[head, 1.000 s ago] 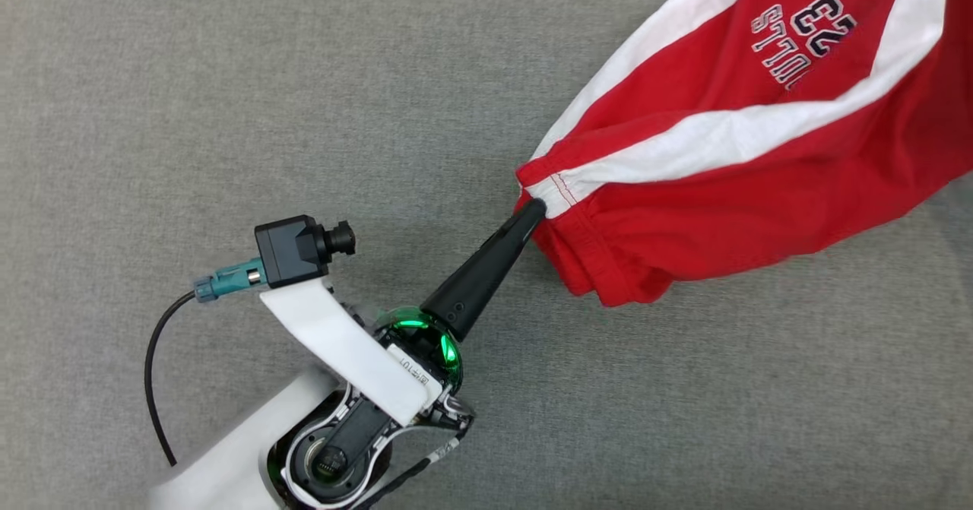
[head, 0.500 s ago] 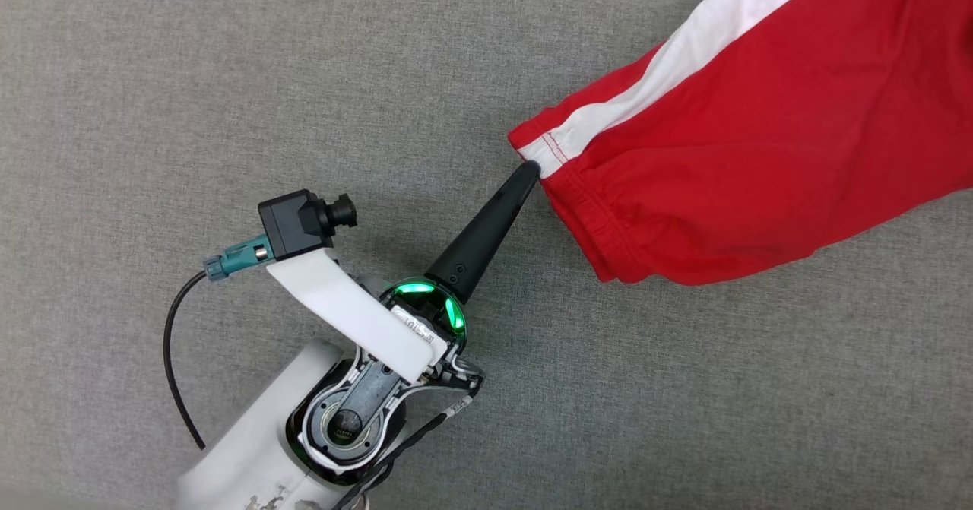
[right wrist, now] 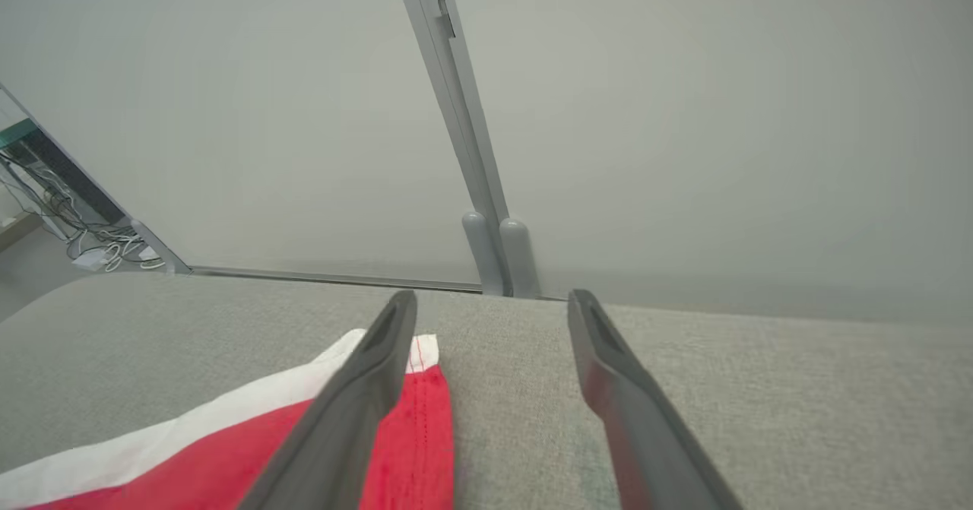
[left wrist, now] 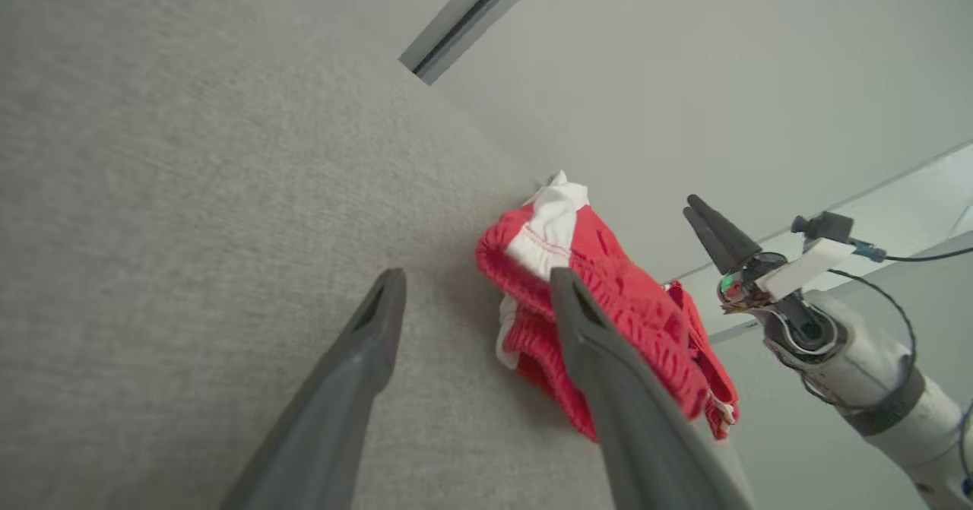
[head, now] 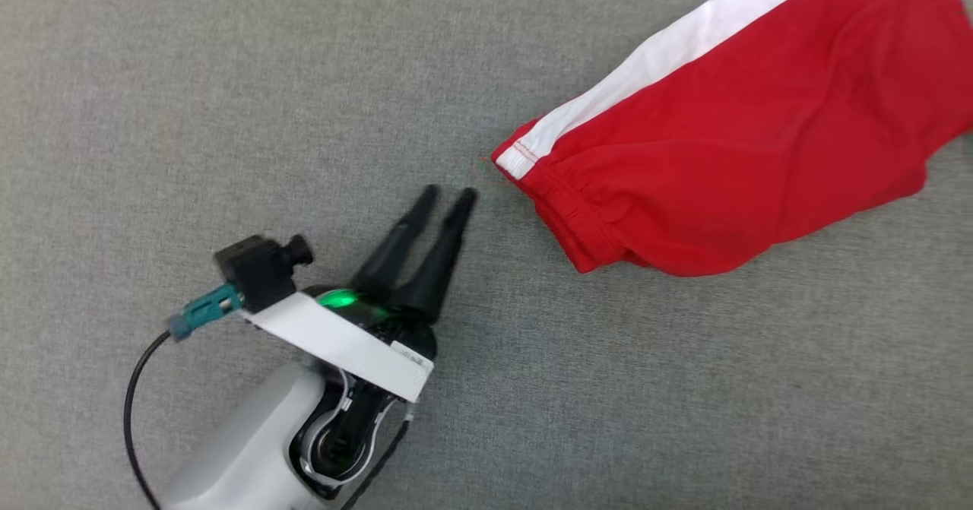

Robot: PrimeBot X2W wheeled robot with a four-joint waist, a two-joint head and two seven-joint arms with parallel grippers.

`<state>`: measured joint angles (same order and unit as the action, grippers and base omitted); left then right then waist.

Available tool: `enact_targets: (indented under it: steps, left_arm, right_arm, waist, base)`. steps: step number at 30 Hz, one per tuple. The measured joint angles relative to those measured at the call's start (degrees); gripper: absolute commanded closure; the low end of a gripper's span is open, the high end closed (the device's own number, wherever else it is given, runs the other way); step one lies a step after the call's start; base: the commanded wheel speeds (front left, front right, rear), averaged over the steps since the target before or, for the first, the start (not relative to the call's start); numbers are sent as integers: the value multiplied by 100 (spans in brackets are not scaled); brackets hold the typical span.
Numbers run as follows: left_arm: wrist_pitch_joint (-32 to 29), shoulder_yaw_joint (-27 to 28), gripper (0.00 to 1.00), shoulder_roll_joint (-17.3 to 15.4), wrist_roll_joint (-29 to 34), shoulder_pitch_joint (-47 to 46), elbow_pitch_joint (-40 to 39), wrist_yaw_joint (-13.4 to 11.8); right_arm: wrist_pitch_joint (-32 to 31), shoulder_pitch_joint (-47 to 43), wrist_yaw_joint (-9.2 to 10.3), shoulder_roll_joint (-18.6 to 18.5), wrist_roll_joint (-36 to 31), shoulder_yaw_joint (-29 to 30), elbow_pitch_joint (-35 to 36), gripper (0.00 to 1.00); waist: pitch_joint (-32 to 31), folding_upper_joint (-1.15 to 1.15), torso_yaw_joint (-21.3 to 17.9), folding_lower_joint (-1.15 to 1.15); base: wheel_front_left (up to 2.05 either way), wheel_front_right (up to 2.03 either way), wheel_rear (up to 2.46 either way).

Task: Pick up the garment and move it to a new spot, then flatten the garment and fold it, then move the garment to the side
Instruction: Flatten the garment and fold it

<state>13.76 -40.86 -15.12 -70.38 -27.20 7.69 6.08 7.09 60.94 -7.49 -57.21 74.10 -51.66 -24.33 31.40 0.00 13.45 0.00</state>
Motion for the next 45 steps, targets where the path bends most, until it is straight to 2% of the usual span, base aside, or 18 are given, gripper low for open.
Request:
enact_targets:
  steps: [1,3,5,6,7,10,15,21,22,24,25,32,38,45]
  left_arm:
    - [77,93,0,13,222,70,87,-213]
    - [115,183,0,-51,1183,169,169,-670]
    - [120,555,0,69,2093,406,-33,-1058]
    - [120,555,0,69,2093,406,-33,-1058]
    - [123,682,0,190,2607,488,-196,-1212]
    - [123,761,0,660,3767,730,-598,-1434]
    - [123,730,0,1050,4752,1124,-846,-1463]
    - [123,694,0,1200,5081,1456,-877,-1369]
    - [123,704,0,1209,5088,1488,-876,-1362]
    - [123,712,0,1215,5127,1520,-877,-1333]
    - [123,724,0,1217,5131,1521,-886,-1321]
    - [123,806,0,1226,5265,1532,-984,-1356]
    - [123,965,0,1229,5326,1644,-901,-1318]
    - [123,1087,0,1232,5479,1759,-786,-1210]
  right_arm:
    - [0,-124,0,-24,82,-75,5,0]
    - [-77,-339,0,-21,264,-229,70,0]
    - [-207,-459,-1,-16,299,-404,94,0]
    - [-207,-459,-1,-16,299,-404,94,0]
    - [-260,-458,-1,-12,249,-490,78,0]
    - [-386,-353,-1,22,-35,-723,-213,0]
    - [-788,-2,-1,153,-713,-1236,-951,0]
    - [-1078,156,14,377,-700,-1558,-1448,0]
    - [-1125,153,16,414,-613,-1574,-1510,20]
    - [-1171,125,18,454,-477,-1627,-1573,97]
    - [-1188,110,18,481,-394,-1648,-1575,100]
    - [-500,-19,-1,730,-197,-1741,-1730,100]
    - [336,-499,-1,879,25,-1662,-1883,100]
    - [606,-963,-1,751,170,-1622,-1938,100]
  waist:
    - [-54,0,-16,0]
    - [-152,0,-39,0]
    - [-208,0,-14,0]
    - [-208,0,-14,0]
    - [-219,0,23,0]
    - [-207,0,184,0]
    - [-180,0,527,0]
    - [-235,0,858,0]
    - [-262,0,884,0]
    - [-315,0,924,0]
    - [-340,0,935,0]
    - [-465,0,722,0]
    - [-672,0,288,0]
    - [-1045,0,-257,0]
  base:
    - [0,0,0]
    - [0,0,0]
    - [0,0,0]
    - [0,0,0]
    - [0,0,0]
    - [0,0,0]
    - [0,0,0]
    - [0,0,0]
    - [0,0,0]
    - [0,0,0]
    - [0,0,0]
    - [0,0,0]
    - [0,0,0]
    - [0,0,0]
